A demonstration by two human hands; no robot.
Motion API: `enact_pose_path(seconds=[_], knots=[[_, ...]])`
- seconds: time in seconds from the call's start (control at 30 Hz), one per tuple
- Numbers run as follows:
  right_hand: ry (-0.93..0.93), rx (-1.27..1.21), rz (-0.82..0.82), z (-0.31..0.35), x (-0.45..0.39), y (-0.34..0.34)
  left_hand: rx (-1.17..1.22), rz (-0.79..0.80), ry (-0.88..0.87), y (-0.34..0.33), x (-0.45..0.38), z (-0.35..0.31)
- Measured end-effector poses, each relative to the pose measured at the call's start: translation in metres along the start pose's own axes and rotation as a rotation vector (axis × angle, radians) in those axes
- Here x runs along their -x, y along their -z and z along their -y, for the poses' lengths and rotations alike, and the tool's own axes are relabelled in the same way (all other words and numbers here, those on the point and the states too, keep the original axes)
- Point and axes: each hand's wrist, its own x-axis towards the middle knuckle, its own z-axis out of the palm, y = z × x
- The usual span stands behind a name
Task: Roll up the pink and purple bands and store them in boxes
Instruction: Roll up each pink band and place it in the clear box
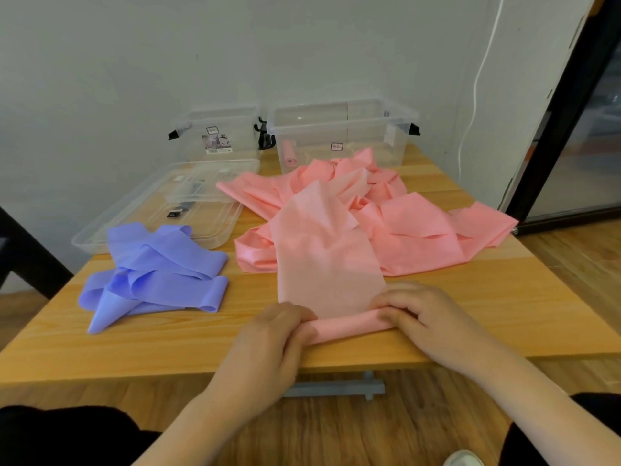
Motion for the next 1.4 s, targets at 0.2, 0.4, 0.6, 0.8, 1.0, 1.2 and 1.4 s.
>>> enact_pose_path(seconds=[0.2,0.4,0.6,0.8,1.0,1.2,1.4], knots=[[-0.037,0.009,0.074,0.001,0.001,0.006,0.010,-0.053,0.020,0.002,0.000,0.000],[-0.049,-0.016,0.060,0.002,0.003,0.010,-0.055,0.017,-0.053,0.003,0.002,0.002],[0.018,0.043,0.068,-0.005,0.003,0.009,0.229,-0.149,0.306,0.016,-0.015,0.000],[0.054,0.089,0.013,-0.010,0.002,0.008,0.249,-0.121,0.721,0.023,-0.058,0.015],[0.042,0.059,0.032,-0.012,0.006,0.011,1.034,-0.264,0.758,0.024,-0.087,0.017],[0.025,0.036,0.005,-0.012,0.007,0.009,1.093,-0.234,0.681,0.029,-0.104,0.015],[0.035,0.082,0.011,-0.012,0.005,0.007,0.703,-0.286,0.665,0.033,-0.119,0.034]])
